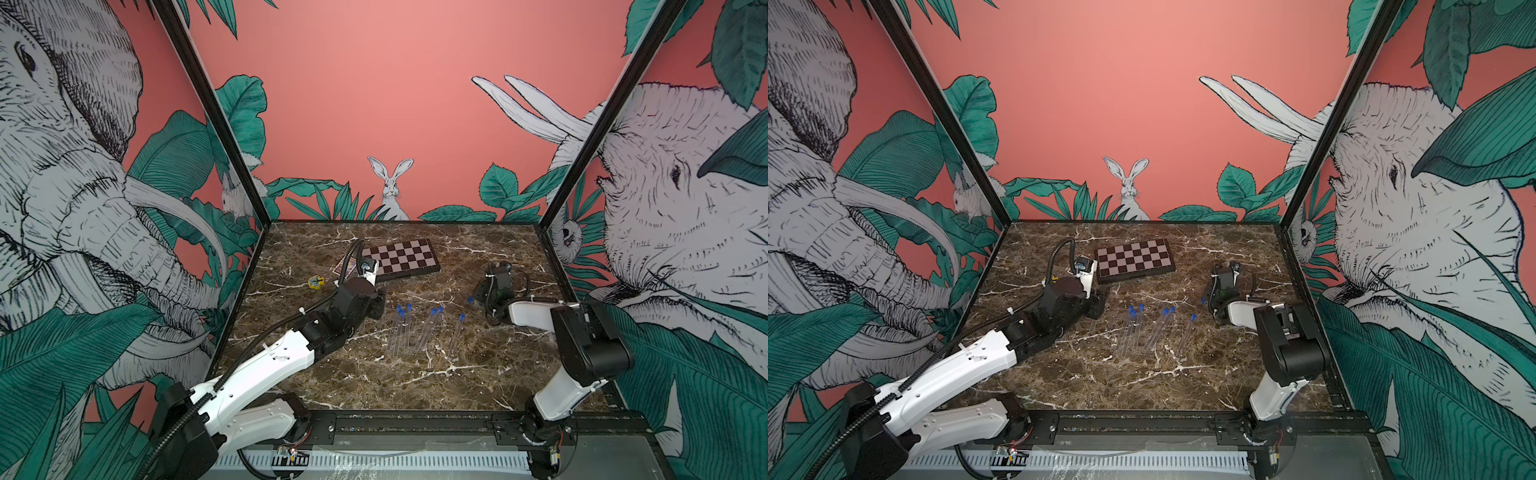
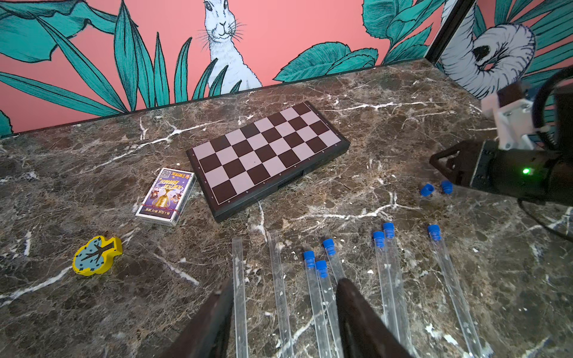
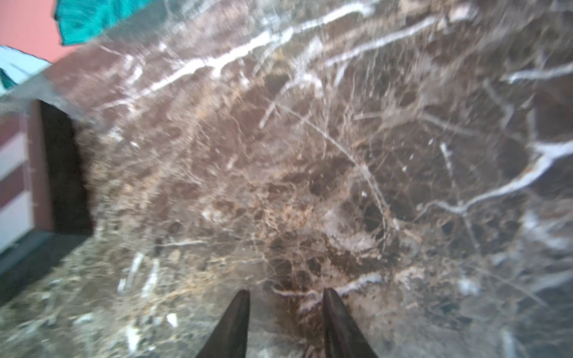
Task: Remove stoppers from test tubes
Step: Place the stopper at the center of the board, then pick up the test tube at the center of the board.
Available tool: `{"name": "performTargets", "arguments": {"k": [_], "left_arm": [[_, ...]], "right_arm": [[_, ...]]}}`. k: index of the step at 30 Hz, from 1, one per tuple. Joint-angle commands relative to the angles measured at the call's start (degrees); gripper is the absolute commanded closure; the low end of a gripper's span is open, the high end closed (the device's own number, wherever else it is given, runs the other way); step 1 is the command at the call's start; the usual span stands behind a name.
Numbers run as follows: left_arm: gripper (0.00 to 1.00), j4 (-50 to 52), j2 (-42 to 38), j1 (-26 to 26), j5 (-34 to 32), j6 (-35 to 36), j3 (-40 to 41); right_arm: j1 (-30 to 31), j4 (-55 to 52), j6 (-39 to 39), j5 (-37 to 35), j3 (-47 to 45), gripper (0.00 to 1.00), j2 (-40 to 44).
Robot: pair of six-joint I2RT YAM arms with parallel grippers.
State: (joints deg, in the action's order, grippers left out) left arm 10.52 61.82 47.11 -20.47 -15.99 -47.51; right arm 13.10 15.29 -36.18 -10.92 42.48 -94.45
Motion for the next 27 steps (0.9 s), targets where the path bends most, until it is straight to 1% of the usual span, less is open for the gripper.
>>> {"name": "performTargets", "arguments": {"k": [1, 3, 7, 10, 14, 17, 20, 22, 24, 27], "left_arm": [[0.46, 2.36, 0.32, 0.18, -0.71, 0.74, -0.14], [0.47, 3.65, 1.24, 0.25, -0.63, 0.96, -0.97], [0.53, 6.95, 5.33, 0.5, 1.78, 1.06, -3.79], [0.59, 11.47, 11.81, 2.0, 2.72, -0.01, -7.76], [0.68, 15.21, 21.17, 5.65, 4.07, -3.42, -13.39], [0.72, 18.03, 27.46, 7.73, 4.52, -7.06, -17.55], [0.75, 21.6, 31.36, 8.6, 3.41, -10.42, -20.49], [0.77, 23.03, 32.32, 8.61, 1.85, -11.34, -21.17], [0.82, 25.64, 33.24, 8.03, 0.66, -11.4, -22.25], [0.83, 27.91, 35.17, 5.8, 3.01, -10.97, -23.26]], "right_arm": [[-0.02, -3.72, 2.44, -0.56, 3.27, 0.57, 7.73], [-0.09, -6.3, 3.6, -0.69, 3.91, 0.56, 11.55], [-0.1, -12.94, 5.38, -0.14, 3.94, 0.56, 20.73], [-0.16, -17.06, 5.85, 0.98, 2.99, 0.56, 27.44], [-0.1, -22.32, 6.05, 1.68, 0.89, 0.56, 34.75], [-0.13, -24.87, 5.75, 2.22, -0.36, 0.56, 38.3], [-0.19, -26.11, 5.72, 2.92, -1.08, 0.56, 40.5], [-0.22, -26.57, 5.74, 3.38, -1.08, 0.55, 40.92], [-0.19, -26.71, 5.69, 3.93, -1.08, 0.55, 40.97], [-0.21, -26.36, 5.21, 4.83, -1.2, 0.55, 40.84]]}}
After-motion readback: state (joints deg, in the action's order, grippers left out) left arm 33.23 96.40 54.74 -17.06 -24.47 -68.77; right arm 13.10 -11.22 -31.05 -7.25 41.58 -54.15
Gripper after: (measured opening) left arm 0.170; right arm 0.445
